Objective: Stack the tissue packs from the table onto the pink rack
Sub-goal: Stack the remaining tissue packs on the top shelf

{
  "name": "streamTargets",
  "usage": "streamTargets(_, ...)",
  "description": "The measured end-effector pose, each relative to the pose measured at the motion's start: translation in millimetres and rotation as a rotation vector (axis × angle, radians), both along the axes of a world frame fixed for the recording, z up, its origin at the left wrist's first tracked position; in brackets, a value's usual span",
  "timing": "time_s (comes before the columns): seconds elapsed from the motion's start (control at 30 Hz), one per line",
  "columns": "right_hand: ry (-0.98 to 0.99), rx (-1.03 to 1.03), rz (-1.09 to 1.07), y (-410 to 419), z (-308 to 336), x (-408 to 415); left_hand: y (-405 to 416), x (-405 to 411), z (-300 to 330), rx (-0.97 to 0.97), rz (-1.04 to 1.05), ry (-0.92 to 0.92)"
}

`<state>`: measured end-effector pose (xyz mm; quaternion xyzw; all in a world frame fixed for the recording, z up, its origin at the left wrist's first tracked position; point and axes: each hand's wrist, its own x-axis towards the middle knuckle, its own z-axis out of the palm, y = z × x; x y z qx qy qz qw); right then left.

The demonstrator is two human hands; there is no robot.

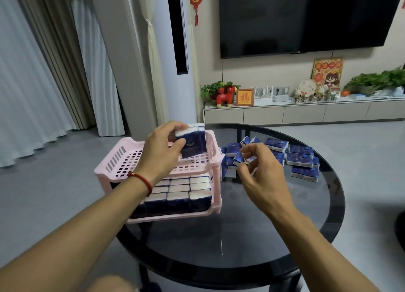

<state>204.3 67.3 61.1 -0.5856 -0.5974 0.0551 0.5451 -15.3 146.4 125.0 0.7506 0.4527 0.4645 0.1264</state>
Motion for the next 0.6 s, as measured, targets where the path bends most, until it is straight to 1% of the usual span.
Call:
streamTargets(0.27,-0.067,-0.066,-0.057,4.4,-7.0,6.9,20.8,18.1,-11.0,0.006,0.030,0.187)
streamTargets(0.43,-0.098,-0.128,-0.085,7.1,-13.5,15.6,20.8,18.7,-12.3,-0.029,0.050,0.213)
streamTargets(0.6,-0.138,-0.198,-0.094,9.4,-19.9,26.6,20.4,19.6,-10.0,-0.006,0.068,0.245)
